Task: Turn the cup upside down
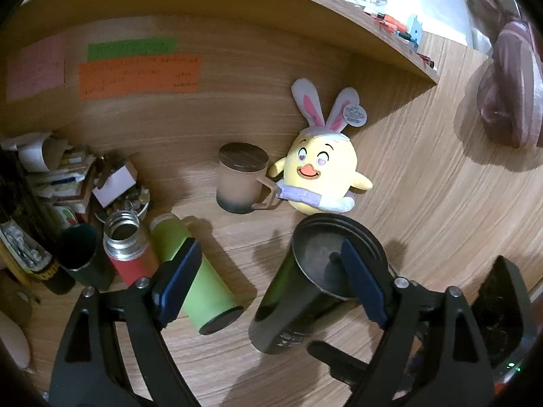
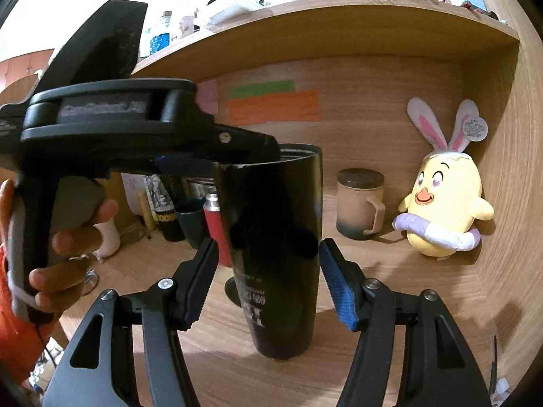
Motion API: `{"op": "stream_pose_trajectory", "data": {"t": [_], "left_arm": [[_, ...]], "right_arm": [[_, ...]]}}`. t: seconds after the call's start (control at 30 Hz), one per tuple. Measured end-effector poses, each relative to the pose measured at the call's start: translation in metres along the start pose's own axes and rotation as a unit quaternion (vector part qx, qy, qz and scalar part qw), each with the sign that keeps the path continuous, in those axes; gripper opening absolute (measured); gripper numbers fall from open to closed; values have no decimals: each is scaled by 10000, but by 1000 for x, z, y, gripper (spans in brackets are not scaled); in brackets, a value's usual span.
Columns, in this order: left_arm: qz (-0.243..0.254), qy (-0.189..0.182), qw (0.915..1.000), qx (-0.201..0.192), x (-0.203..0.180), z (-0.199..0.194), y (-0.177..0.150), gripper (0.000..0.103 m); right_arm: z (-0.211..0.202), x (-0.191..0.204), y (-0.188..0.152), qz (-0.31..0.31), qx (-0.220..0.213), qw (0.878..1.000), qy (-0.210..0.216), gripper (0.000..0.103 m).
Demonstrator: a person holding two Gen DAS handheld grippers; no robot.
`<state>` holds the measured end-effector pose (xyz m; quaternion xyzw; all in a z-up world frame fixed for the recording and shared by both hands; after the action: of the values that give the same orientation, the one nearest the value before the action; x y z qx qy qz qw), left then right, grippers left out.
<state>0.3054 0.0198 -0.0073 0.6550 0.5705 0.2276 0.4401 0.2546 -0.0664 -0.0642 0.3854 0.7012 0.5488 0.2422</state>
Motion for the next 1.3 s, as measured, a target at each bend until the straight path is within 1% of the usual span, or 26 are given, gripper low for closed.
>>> {"op": "stream_pose_trajectory", "data": {"t": [0.07,0.1,0.13,0.17,0.23,0.3,0.33,0.37,0.4,0.47,0.53,0.63,0.83,1.03,1.3], "left_arm": [[80,120,9998,-106,-4,-6,2,85],[93,165,9996,-217,-6,-14,3,85],[107,157,9993,-308,-7,-21,4,85],[125,138,9989,-426,-10,-31,4,85],[204,207,9971,-700,-15,-52,2,87],[333,405,9934,-1016,-18,-75,-3,93],[426,594,9896,-1242,-21,-90,-9,94],[474,726,9867,-1374,-21,-100,-14,94],[517,892,9832,-1506,-23,-110,-19,94],[576,1137,9772,-1698,-27,-129,-36,95],[602,1282,9737,-1787,-31,-143,-53,97],[642,1431,9694,-1887,-39,-157,-74,102],[724,1622,9621,-2069,-64,-178,-107,103],[649,1677,9597,-2158,-74,-188,-129,103],[475,1581,9637,-2100,-70,-194,-142,103]], "right_arm": [[-7,1,0,-40,-24,10000,-27,72],[-13,1,1,-51,-61,10000,-46,75],[-21,1,2,-72,-115,9999,-76,80],[-26,1,3,-87,-161,9998,-95,83],[-42,1,6,-122,-288,9994,-146,84],[-55,0,9,-182,-357,9990,-172,86],[-63,-1,10,-208,-413,9987,-218,92],[-69,-1,11,-221,-475,9983,-258,99],[-79,-2,11,-231,-572,9976,-312,102],[-96,-2,12,-219,-730,9963,-394,103],[-111,-4,11,-159,-809,9957,-432,103],[-130,-4,8,-112,-857,9950,-492,103],[-160,1,0,-131,-907,9937,-650,103],[-176,1,-7,-53,-824,9942,-693,103],[-187,6,-9,13,-872,9935,-727,103]]}}
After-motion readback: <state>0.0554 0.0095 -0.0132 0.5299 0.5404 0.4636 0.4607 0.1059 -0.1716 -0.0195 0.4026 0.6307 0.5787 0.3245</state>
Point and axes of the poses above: each gripper's, at about its wrist camera, not at the fingertips, and z roughly the way its jaws point, x to its left, y to its top, the point moved 4 cm from there along z, roughly the way its jaws point, and after that the axes turned 4 degrees about -x, right-handed, at the moved point
